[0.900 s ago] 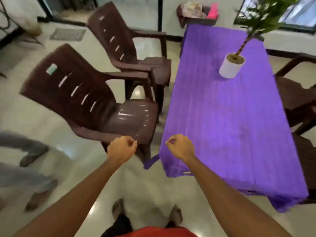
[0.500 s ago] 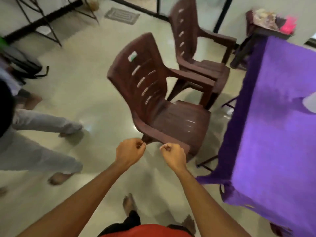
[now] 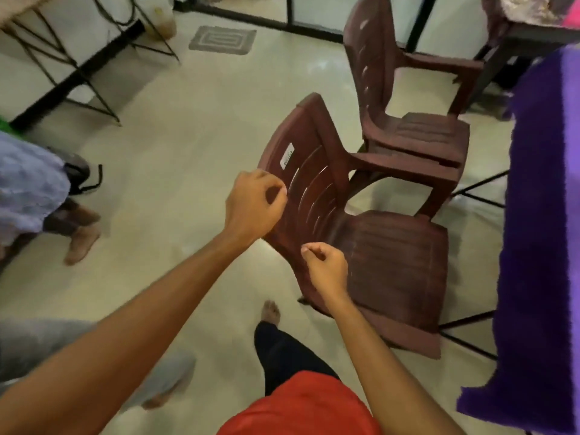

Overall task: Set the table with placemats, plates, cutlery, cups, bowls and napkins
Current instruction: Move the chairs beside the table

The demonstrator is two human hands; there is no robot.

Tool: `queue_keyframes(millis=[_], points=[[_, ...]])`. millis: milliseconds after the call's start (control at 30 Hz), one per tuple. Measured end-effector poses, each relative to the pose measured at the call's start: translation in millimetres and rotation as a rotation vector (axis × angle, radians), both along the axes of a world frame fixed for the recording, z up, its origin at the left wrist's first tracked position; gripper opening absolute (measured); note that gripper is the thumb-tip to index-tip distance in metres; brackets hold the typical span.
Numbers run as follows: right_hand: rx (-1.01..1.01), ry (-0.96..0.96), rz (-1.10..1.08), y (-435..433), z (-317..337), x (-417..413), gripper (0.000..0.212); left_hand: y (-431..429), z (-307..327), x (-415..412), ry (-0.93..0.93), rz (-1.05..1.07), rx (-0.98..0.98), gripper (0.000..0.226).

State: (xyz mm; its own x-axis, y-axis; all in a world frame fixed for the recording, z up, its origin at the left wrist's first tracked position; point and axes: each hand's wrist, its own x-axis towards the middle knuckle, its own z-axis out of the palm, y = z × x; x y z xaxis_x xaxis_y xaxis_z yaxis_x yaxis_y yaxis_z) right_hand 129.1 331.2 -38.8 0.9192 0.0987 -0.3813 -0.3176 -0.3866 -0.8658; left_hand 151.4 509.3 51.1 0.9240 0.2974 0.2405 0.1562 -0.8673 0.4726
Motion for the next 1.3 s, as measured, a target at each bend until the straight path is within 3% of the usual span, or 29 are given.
queue_keyframes(millis=[133,267,533,600,800,933,1033,1300], points=[[0.078,0.104,-0.117,46,-20,42,0.014,45,-16,82,0.092,-0.068,0.027,0.025],[0.207,0.217,-0.242,77,-27,75,0.015,75,-29,153,0.184,-0.208,0.014,0.043],[0.256,0.218,-0.398,116,-4,116,0.043,75,-45,262,0.214,-0.425,-0.241,0.047],[0.236,0.208,-0.454,133,0,131,0.047,77,-53,290,0.205,-0.477,-0.259,0.042],[-0.013,0.126,-0.777,196,20,199,0.023,96,-59,355,0.221,-0.807,-0.315,0.018],[-0.104,0.069,-0.899,217,41,255,0.018,123,-51,395,0.283,-1.076,-0.312,0.019],[-0.151,-0.006,-0.944,227,60,306,0.023,142,-36,437,0.219,-1.227,-0.231,0.022],[-0.304,-0.137,-0.868,230,80,472,0.023,149,-13,625,-0.069,-1.211,-0.173,0.022]])
